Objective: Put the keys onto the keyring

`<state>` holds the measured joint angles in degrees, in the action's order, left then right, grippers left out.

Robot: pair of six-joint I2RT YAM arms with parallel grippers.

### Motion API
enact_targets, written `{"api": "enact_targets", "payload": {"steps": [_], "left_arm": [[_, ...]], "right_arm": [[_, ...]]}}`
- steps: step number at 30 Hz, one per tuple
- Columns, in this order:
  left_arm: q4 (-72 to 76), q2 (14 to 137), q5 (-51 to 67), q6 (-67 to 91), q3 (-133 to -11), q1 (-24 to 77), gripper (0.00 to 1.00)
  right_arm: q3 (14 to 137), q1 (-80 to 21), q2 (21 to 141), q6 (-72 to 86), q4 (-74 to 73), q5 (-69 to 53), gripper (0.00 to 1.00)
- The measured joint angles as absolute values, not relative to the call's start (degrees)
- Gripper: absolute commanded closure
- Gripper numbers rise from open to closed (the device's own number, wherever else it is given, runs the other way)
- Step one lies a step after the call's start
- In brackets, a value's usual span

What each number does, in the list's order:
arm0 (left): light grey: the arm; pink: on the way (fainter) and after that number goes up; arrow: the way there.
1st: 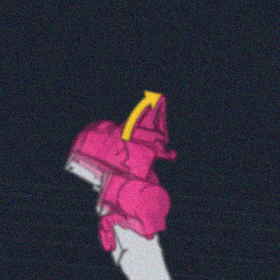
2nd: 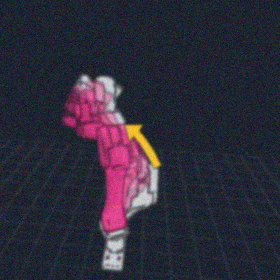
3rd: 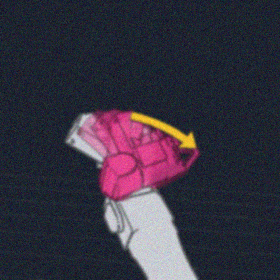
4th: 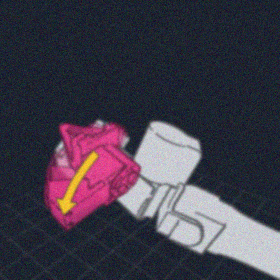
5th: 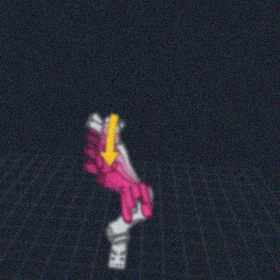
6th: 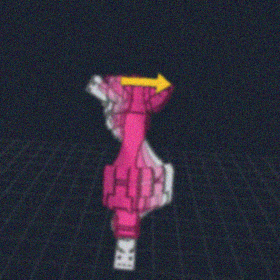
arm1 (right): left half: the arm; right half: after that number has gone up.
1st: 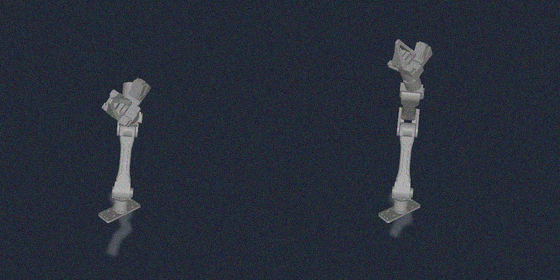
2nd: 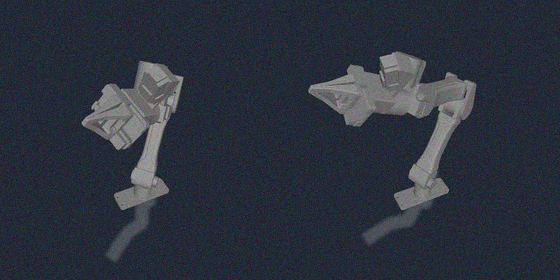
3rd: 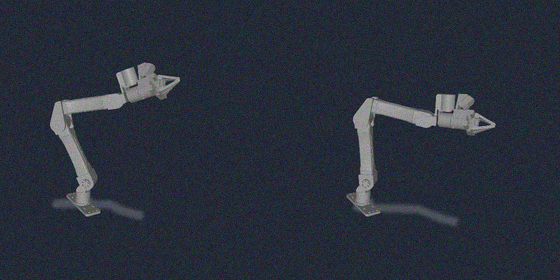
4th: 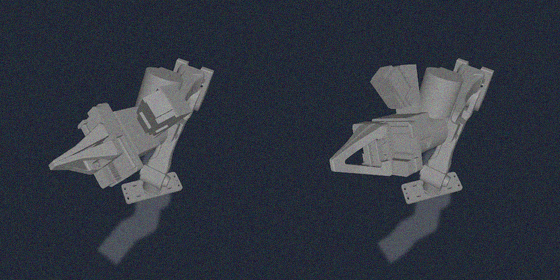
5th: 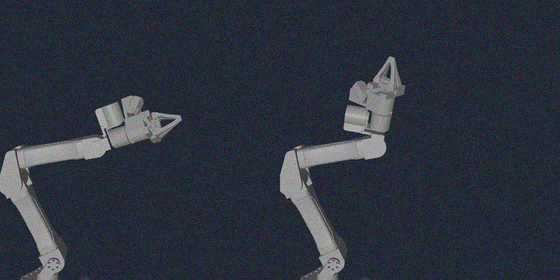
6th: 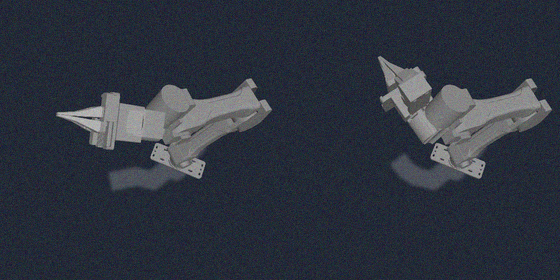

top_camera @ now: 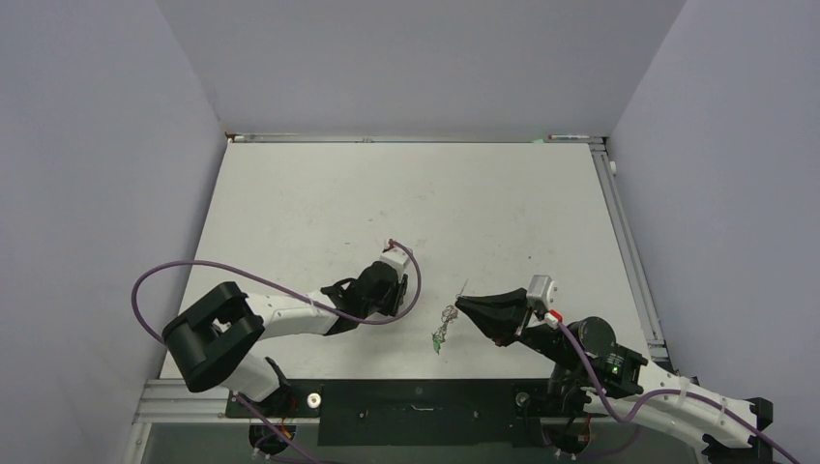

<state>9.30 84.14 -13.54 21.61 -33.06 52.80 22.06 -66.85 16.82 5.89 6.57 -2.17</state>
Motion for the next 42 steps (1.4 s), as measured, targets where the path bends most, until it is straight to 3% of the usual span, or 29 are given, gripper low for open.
{"api": "enact_targets", "payload": {"steps": [3,15,18,30,42], "left_arm": [[9.28,85.06,-13.21,21.58,-33.12,52.80,0.83],[9.30,86.15,-12.56,21.30,-33.93,52.80,0.92],[9.30,86.39,-12.49,21.19,-34.20,52.80,1.00],[8.38,85.58,-9.96,20.34,-34.87,53.60,1.00],[2.09,69.65,-6.20,20.60,-34.87,54.52,1.00]], "right_arm": [[22.06,-66.85,16.82,5.89,6.57,-2.28,0.95],[22.06,-66.85,17.52,5.93,6.57,-2.39,0.95],[22.06,-66.85,17.52,6.11,6.57,-2.39,0.95],[22.06,-66.85,17.41,6.09,6.59,-2.37,0.95],[21.74,-66.85,17.78,4.47,8.73,-2.07,0.95]]}}
